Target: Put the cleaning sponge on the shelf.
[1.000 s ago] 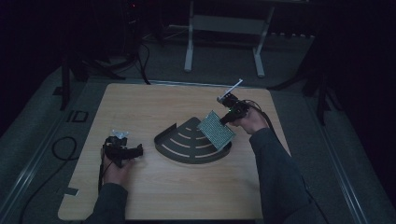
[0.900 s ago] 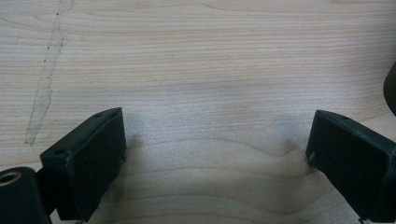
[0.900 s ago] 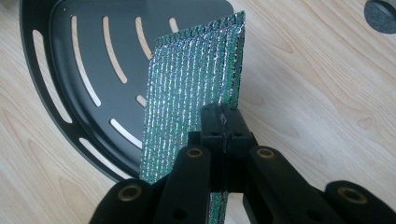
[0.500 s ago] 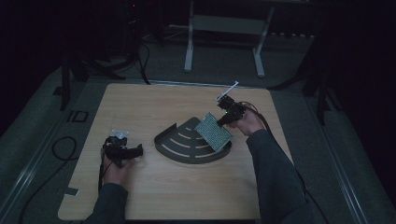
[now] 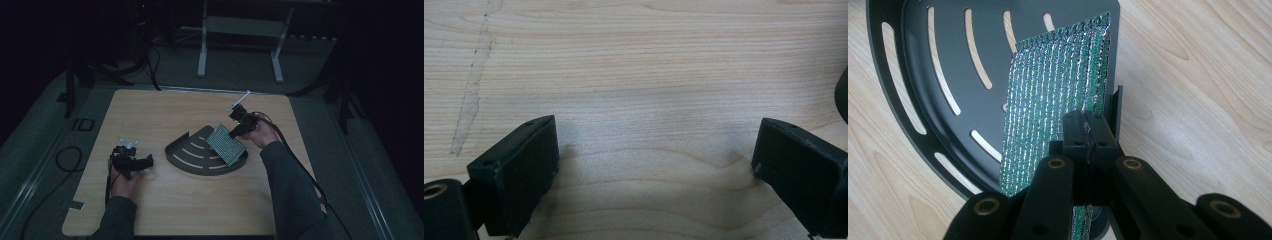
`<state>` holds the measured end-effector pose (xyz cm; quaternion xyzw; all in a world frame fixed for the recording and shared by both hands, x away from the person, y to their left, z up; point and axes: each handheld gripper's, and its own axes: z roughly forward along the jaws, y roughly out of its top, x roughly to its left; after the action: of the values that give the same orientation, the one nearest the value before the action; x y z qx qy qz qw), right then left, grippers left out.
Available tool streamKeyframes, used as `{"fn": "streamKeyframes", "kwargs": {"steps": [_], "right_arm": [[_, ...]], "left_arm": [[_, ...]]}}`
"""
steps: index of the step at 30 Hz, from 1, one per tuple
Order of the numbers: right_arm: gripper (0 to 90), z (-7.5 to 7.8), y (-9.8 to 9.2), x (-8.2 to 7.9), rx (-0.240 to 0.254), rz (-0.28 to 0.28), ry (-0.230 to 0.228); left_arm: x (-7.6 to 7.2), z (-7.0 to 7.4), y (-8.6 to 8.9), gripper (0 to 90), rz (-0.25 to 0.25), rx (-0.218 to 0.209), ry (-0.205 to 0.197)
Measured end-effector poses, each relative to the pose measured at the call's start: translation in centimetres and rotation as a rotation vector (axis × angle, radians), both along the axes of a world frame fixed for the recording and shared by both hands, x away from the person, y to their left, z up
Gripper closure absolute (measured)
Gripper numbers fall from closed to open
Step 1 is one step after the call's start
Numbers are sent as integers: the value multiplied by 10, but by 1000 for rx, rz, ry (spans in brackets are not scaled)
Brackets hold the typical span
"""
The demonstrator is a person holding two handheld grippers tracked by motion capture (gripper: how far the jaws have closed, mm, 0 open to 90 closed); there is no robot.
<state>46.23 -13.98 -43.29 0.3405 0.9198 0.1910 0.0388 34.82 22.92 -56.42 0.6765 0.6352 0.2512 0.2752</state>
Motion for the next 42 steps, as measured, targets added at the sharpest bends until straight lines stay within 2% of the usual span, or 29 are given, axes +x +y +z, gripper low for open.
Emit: {"fn": "streamKeyframes", "kwargs": {"steps": [6,23,29,42], "right_arm": [[896,-5,3,-2,3,5,5],[895,-20,-6,-4,-12,-16,22],[894,-26,-2,-4,-46,-21,5],[890,-30,-1,-1,-62,-22,5]], "left_arm": [[0,0,0,52,-1,0,0],[0,0,0,52,-1,0,0],[0,0,0,52,0,0,0],[0,0,0,52,0,0,0]]}}
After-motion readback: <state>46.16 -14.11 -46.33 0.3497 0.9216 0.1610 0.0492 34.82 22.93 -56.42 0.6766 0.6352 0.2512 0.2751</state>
